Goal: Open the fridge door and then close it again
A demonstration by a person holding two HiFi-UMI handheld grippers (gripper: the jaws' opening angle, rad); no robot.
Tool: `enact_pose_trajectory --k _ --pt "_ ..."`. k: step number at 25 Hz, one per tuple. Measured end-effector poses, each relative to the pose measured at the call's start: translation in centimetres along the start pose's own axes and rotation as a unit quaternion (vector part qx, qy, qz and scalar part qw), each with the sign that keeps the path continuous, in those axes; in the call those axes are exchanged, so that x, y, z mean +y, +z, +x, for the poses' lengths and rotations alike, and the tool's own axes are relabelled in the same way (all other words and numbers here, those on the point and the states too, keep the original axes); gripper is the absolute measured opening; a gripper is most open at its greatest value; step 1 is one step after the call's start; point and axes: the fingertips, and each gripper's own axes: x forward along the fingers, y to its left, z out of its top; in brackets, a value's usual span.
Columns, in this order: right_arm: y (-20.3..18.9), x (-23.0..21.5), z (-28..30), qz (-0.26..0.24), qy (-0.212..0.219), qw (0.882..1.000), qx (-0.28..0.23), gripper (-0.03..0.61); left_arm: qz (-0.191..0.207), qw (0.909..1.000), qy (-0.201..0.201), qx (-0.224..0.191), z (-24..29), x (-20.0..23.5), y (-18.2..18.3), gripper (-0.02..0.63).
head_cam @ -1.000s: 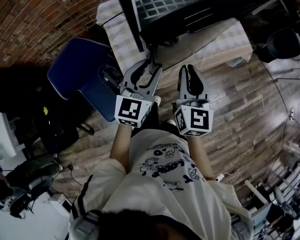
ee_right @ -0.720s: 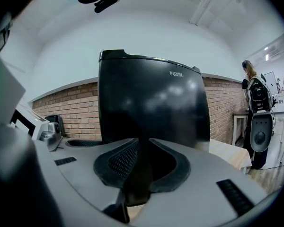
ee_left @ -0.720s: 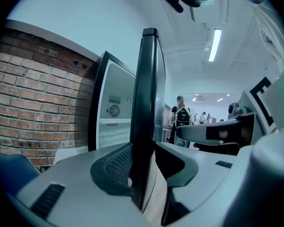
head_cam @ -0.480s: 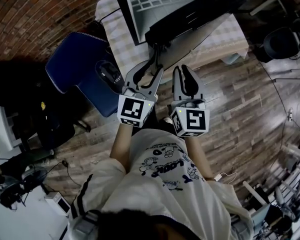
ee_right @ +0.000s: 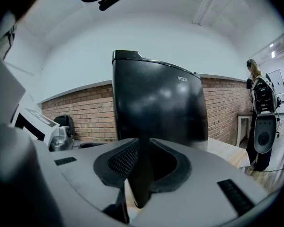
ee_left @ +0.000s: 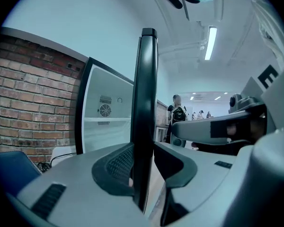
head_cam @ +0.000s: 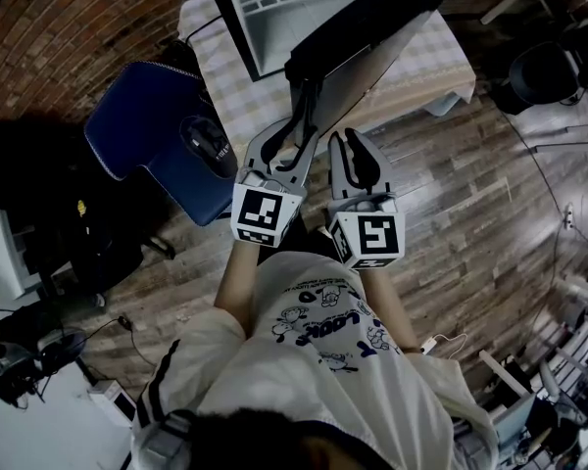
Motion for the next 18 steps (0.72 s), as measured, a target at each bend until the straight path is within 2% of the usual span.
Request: enact_pose_trajectory --k 8,11,18 --pt "0.0 0.1 -2.4 -0.001 0.009 1.0 -0.002 0.071 0.006 0.9999 -0.012 -0.001 -0.3 -2.9 -0.2 0.14" --pt "-0.1 -0.2 -3.1 0.007 0.007 1.0 -0.003 0.102 0.008 0.9998 -0.018 0.0 -0.3 -3.9 -0.3 0.138" --pt "-0.3 -0.7 -5.2 0.011 0.004 1.0 -0.003 0.121 0.012 0.9995 -0.028 -0.002 -0.5 -6.4 -0.3 0.137"
